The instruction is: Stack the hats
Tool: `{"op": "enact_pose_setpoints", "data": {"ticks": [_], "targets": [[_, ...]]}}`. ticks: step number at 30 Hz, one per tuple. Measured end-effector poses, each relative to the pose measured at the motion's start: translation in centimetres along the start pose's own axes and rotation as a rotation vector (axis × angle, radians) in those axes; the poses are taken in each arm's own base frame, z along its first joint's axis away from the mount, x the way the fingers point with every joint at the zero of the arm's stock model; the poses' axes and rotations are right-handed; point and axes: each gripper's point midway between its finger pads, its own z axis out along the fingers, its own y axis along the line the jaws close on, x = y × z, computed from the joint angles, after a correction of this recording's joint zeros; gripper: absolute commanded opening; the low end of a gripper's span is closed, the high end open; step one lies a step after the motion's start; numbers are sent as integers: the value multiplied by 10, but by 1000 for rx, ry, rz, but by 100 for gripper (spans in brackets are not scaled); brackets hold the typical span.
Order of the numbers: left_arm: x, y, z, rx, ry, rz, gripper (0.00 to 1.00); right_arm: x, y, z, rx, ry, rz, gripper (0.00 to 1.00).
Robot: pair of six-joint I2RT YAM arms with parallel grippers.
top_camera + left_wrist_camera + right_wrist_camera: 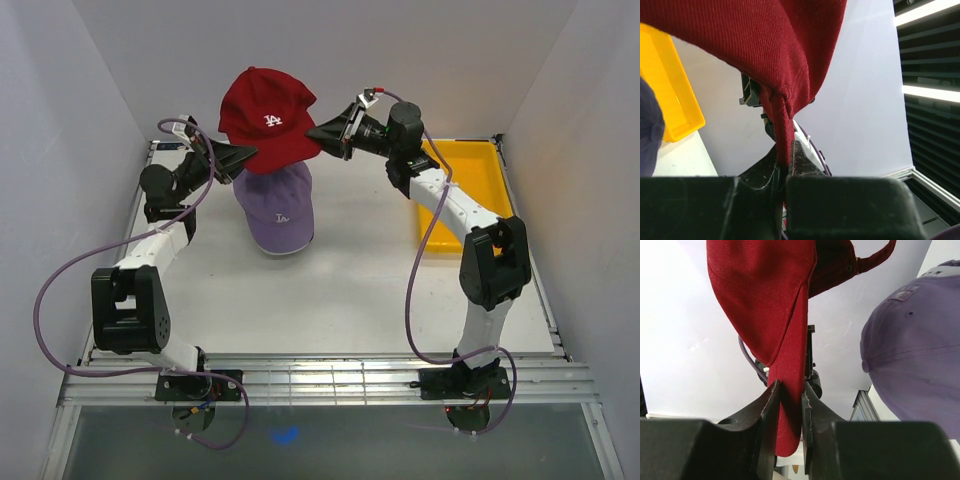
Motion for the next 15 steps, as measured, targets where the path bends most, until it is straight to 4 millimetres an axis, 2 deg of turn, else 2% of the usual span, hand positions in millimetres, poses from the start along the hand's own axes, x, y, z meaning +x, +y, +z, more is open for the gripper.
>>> {"op": "enact_pose_setpoints", "data": {"ticks": [6,15], "targets": [[-4,15,-13,-39,-7,-15,0,6,-24,10,29,24,21,10],[2,34,-20,-75,13,-30,0,15,-50,7,58,38,41,9]]}}
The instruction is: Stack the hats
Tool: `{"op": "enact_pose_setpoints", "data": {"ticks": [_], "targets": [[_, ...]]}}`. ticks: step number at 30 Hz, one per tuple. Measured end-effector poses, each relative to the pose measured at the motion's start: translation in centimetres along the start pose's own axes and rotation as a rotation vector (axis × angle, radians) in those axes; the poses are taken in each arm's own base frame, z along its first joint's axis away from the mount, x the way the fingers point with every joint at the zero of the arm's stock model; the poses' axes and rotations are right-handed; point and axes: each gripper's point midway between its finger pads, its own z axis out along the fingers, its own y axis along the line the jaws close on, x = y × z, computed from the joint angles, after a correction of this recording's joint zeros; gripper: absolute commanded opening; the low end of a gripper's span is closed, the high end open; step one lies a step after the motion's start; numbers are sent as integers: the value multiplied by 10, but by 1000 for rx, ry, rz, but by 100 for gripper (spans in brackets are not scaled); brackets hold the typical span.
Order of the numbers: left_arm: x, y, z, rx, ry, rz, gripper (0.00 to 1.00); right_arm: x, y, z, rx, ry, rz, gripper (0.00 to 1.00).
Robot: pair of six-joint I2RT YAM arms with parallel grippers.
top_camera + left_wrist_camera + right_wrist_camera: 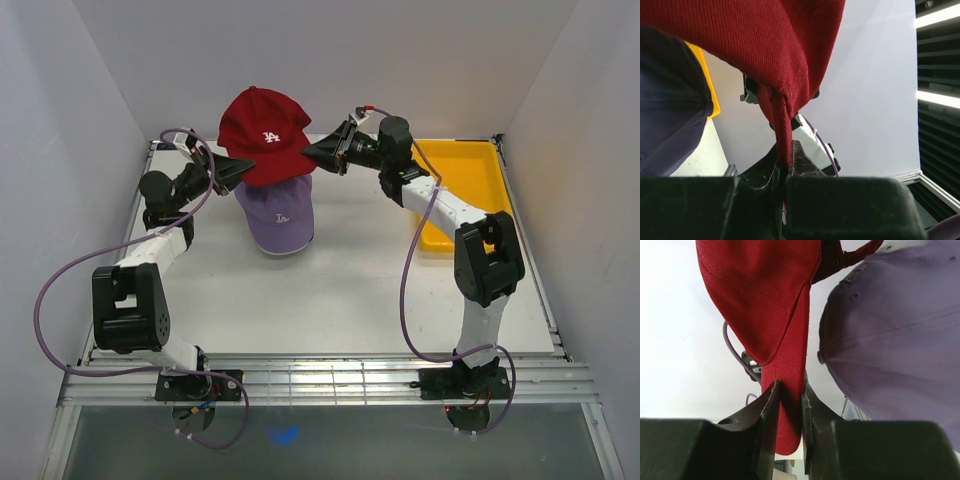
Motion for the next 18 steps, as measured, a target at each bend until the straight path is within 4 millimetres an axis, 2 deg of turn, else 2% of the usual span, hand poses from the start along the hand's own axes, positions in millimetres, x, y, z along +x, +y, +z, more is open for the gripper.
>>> {"op": "enact_pose_setpoints", "data": {"ticks": [9,18], "targets": [[10,24,-8,-39,13,-36,0,10,-29,-5,39,13,32,9],[21,34,-13,-52,52,-21,0,22,-34,-15,59,10,-6,8]]}}
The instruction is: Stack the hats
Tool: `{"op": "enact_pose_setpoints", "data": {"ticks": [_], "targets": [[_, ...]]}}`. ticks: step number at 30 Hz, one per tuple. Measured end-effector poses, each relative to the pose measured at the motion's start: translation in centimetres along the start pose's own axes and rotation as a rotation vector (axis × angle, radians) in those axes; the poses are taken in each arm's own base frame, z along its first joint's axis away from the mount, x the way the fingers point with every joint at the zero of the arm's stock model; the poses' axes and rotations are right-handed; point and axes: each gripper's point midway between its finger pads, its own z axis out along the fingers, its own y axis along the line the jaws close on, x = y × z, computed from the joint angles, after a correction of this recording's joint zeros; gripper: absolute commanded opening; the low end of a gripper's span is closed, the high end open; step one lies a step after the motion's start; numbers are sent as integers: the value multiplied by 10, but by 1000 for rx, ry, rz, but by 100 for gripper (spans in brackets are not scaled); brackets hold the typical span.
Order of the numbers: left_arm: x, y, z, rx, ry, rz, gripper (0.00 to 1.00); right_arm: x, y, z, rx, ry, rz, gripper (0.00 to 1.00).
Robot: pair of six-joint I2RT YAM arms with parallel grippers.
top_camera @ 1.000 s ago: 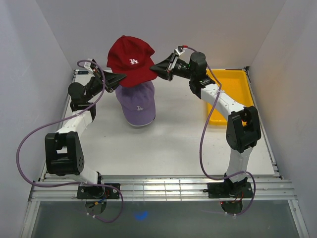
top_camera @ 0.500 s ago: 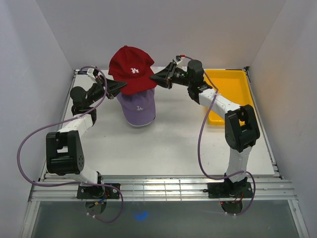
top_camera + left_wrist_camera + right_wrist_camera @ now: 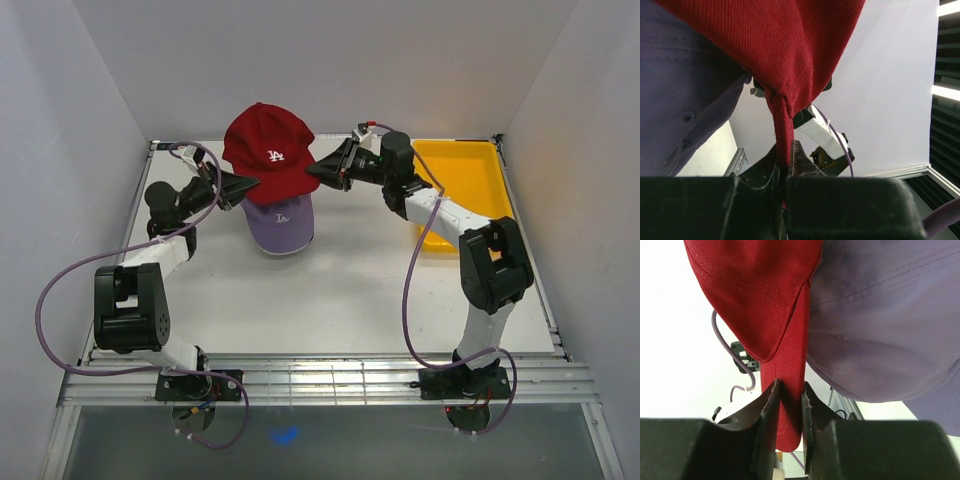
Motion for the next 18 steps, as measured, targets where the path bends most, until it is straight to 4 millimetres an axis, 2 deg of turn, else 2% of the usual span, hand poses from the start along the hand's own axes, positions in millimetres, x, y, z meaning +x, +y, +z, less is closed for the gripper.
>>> {"op": "enact_pose_setpoints", "data": {"ticks": [6,18], "targets": [[6,8,-3,-12,15,2,0,6,-5,-4,19,-1,-25,8],[18,30,-11,-45,29,-27,0,19,-29,-9,61,15,-29,8]]}}
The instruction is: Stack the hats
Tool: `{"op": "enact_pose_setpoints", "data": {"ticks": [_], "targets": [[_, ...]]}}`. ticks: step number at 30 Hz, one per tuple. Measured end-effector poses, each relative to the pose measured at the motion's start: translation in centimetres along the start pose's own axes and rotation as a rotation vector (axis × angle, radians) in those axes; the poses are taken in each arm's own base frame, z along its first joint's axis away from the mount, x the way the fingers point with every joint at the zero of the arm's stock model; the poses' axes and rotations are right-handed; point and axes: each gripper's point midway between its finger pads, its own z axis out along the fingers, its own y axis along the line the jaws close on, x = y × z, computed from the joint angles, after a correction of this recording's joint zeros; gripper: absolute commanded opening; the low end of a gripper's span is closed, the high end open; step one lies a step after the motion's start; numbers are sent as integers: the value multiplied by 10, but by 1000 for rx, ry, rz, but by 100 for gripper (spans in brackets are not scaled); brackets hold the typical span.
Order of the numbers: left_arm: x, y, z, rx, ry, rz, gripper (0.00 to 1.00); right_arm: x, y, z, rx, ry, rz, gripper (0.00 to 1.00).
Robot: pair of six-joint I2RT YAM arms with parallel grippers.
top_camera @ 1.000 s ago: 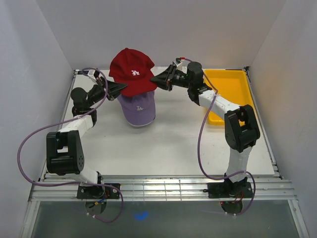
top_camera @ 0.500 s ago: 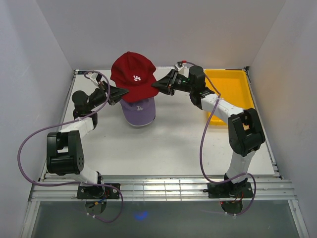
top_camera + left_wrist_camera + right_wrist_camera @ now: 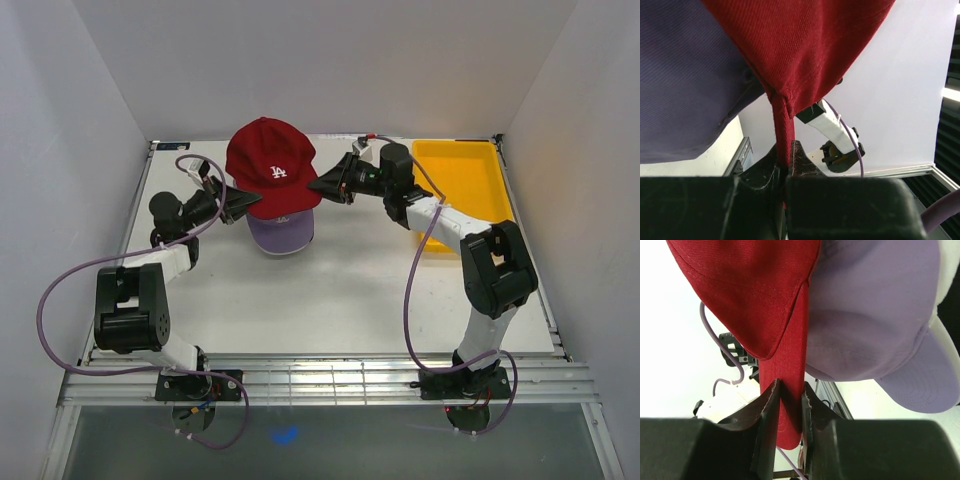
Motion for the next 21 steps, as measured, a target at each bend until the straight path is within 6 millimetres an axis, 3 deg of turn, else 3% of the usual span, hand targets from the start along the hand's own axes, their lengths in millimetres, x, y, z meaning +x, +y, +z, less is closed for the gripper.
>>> {"op": "enact_pose_setpoints", "data": {"ticks": [21], "targets": [[17,35,-15,-52,6,-39,0,25,-38,-2,54,35,14,8]]}}
